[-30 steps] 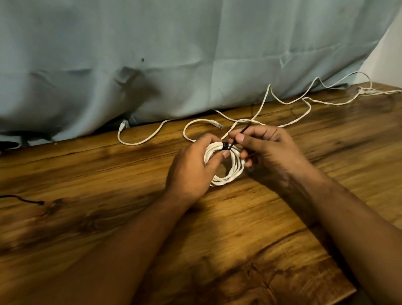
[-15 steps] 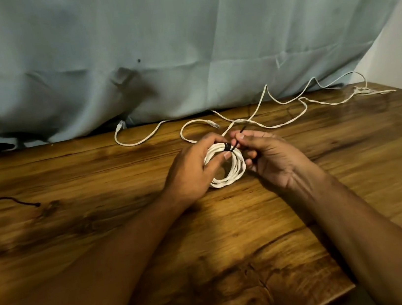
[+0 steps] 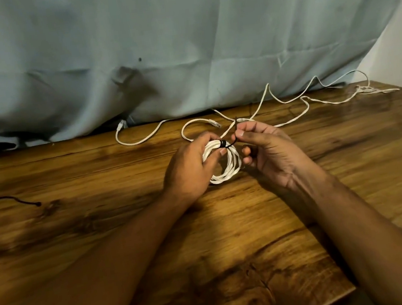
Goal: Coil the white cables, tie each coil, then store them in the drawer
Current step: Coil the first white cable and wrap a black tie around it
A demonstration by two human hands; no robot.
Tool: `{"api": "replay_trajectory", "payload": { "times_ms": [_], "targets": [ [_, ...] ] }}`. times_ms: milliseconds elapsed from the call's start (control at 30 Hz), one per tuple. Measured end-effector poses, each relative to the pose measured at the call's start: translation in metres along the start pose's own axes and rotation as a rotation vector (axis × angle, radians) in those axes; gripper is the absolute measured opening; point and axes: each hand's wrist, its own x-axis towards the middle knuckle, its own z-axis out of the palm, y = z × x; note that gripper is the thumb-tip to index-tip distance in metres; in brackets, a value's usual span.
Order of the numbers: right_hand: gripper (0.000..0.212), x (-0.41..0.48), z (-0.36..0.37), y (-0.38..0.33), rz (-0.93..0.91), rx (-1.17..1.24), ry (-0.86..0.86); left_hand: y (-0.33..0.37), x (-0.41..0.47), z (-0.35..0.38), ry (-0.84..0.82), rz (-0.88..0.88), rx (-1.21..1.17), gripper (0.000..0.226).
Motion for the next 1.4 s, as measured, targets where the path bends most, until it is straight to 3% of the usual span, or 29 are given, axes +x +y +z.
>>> {"api": "replay_trajectory", "payload": {
  "times_ms": [133,333,633,967,1067,1400],
  "targets": [
    [0.009,0.000,0.001,0.002,-0.053,-0.059,0.044,0.000,0.000,0.001,0.002,0.006,0.041,0.028],
    [0.005,-0.003,-0.004,0.000,-0.229,-0.535,0.041,-0.002,0.001,0.002,-0.004,-0.015,0.048,0.031],
    [0.011,0.002,-0.020,-0.007,-0.338,-0.839,0.001,-0.002,0.002,0.002,-0.009,0.001,0.031,0.027],
    [0.004,0.001,-0.020,-0.008,-0.378,-0.904,-0.006,0.000,0.001,0.000,-0.015,-0.008,0.005,0.025],
    [0.014,-0.001,-0.021,-0.011,-0.425,-0.994,-0.026,0.001,0.000,0.000,-0.021,0.004,0.028,0.024],
    [0.015,-0.003,-0.019,-0.012,-0.489,-1.010,-0.069,0.007,-0.003,-0.001,-0.050,0.046,0.093,0.023]
  ]
}}
